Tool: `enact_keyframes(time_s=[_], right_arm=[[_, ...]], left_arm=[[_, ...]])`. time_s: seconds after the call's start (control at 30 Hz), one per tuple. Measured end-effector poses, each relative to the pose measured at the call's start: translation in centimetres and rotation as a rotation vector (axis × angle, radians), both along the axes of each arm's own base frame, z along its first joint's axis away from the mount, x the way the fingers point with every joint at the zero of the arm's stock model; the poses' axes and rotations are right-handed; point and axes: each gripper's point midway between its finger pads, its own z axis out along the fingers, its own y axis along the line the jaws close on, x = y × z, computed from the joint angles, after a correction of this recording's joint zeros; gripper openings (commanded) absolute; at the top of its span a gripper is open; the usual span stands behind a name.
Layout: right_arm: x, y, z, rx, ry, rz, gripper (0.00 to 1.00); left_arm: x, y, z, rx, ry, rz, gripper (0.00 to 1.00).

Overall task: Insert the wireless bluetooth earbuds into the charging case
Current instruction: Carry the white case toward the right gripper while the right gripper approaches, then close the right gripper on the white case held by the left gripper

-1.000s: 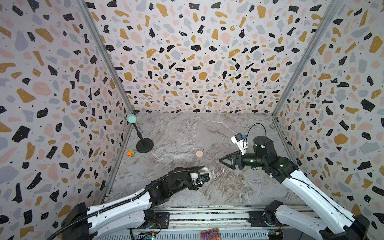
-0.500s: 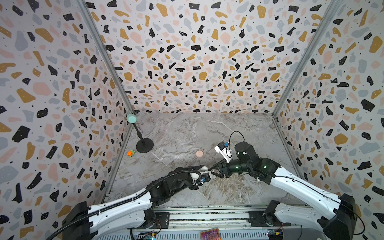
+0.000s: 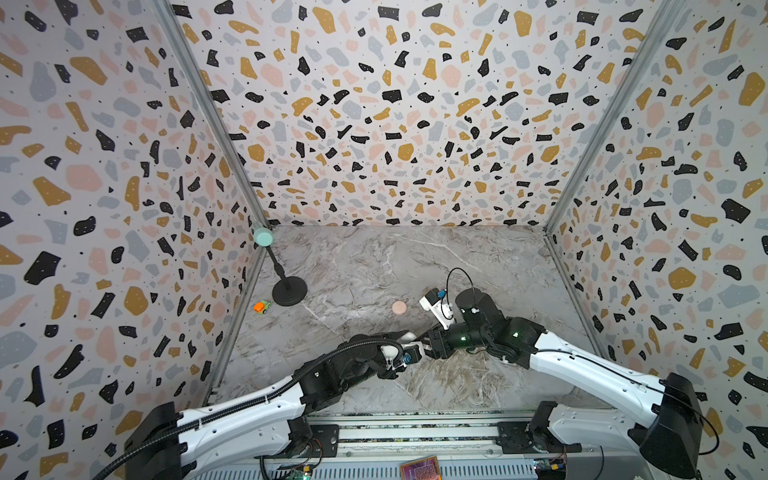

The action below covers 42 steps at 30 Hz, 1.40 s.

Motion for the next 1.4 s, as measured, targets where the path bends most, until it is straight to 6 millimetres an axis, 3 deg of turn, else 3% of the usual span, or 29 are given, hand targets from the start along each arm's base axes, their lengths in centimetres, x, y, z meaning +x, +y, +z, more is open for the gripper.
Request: enact_keyframes(time_s=[0.2, 0.83, 0.93, 1.0, 1.17, 1.23, 1.27, 1.4], right_arm=[[-0.3, 0.4, -0.9, -0.026, 0.013, 0.008, 0.38], [0.0, 0.7, -1.4, -0.048, -0.013, -0.021, 0.18], [0.1, 0.8, -1.4, -0.050, -0.020, -0.026, 0.03], [0.1, 0.8, -1.4, -0.051, -0.022, -0.028, 0.00], [0.1, 0.8, -1.3, -0.050, -0.027, -0.029, 0.00], [0.2, 0.8, -1.2, -0.050, -0.037, -0.024, 0.00], [0.2, 0.8, -1.0, -0.050, -0.045, -0.020, 0.00], [0.3, 0.1, 0.3, -0.047, -0.091, -0.006, 0.00]], left_arm=[[0.1, -0.1, 0.1, -0.005, -0.001, 0.000, 0.00], [-0.1, -0.3, -0.3, -0.005, 0.022, -0.008, 0.00], [-0.1, -0.3, -0.3, -0.008, 0.027, -0.004, 0.00], [-0.1, -0.3, -0.3, -0.013, 0.034, 0.002, 0.13], [-0.1, -0.3, -0.3, -0.023, 0.046, 0.005, 0.67], [-0.2, -0.3, 0.0, -0.039, 0.054, 0.004, 0.81], [-0.3, -0.3, 0.2, -0.048, 0.055, 0.002, 0.97], [-1.1, -0.2, 1.8, -0.107, 0.072, -0.025, 1.00]])
